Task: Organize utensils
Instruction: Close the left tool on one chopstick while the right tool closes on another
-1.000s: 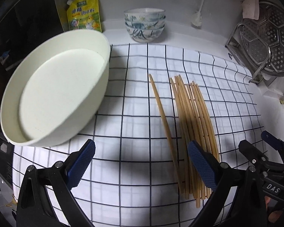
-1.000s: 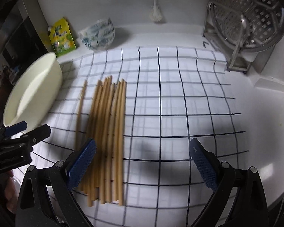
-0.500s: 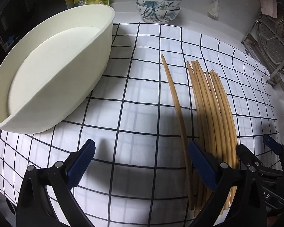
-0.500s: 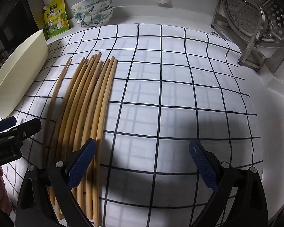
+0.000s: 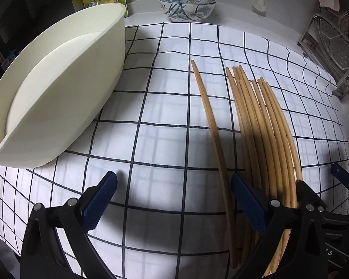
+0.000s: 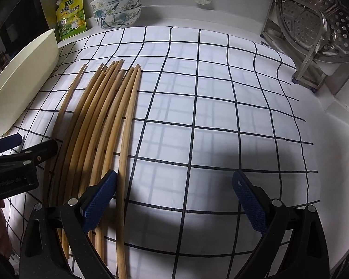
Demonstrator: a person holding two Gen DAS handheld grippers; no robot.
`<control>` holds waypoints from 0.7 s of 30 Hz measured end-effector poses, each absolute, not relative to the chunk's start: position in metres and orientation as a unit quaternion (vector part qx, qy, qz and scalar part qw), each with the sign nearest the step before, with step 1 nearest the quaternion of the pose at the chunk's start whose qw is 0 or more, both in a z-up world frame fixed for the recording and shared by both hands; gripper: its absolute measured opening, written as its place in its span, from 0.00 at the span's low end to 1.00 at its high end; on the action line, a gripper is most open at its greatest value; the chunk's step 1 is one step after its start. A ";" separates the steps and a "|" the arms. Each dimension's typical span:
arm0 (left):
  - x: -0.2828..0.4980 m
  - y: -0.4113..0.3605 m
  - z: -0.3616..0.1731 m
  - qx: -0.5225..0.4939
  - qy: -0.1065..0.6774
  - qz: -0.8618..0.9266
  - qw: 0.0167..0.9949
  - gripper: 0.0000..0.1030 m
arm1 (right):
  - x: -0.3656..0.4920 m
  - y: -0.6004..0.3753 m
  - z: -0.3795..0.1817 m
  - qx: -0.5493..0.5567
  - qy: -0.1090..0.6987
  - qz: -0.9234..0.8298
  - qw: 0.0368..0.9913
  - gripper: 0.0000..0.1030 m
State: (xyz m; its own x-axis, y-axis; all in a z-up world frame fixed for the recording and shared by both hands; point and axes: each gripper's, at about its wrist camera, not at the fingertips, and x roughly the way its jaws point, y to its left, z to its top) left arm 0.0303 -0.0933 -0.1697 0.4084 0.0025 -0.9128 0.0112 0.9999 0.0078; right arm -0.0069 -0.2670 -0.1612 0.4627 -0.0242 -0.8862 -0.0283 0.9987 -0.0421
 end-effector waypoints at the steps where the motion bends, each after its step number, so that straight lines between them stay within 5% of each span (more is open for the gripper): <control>1: 0.029 -0.094 -0.170 0.012 0.542 0.000 0.840 0.94 | -0.007 -0.267 -0.161 -0.027 0.517 0.001 0.856 0.91; 4: 0.028 -0.093 -0.169 0.013 0.537 0.008 0.844 0.93 | -0.009 -0.265 -0.160 -0.039 0.508 0.003 0.860 0.91; 8: 0.030 -0.094 -0.167 0.010 0.534 0.000 0.846 0.79 | -0.011 -0.258 -0.158 -0.060 0.496 0.011 0.866 0.84; 15: 0.030 -0.107 -0.160 0.018 0.535 -0.032 0.844 0.42 | -0.010 -0.247 -0.155 -0.059 0.495 0.045 0.866 0.39; 19: 0.033 -0.109 -0.158 0.012 0.544 -0.052 0.838 0.07 | -0.008 -0.243 -0.154 -0.053 0.502 0.061 0.861 0.06; 21: 0.033 -0.107 -0.158 0.006 0.547 -0.057 0.835 0.07 | -0.006 -0.246 -0.154 -0.039 0.506 0.060 0.860 0.06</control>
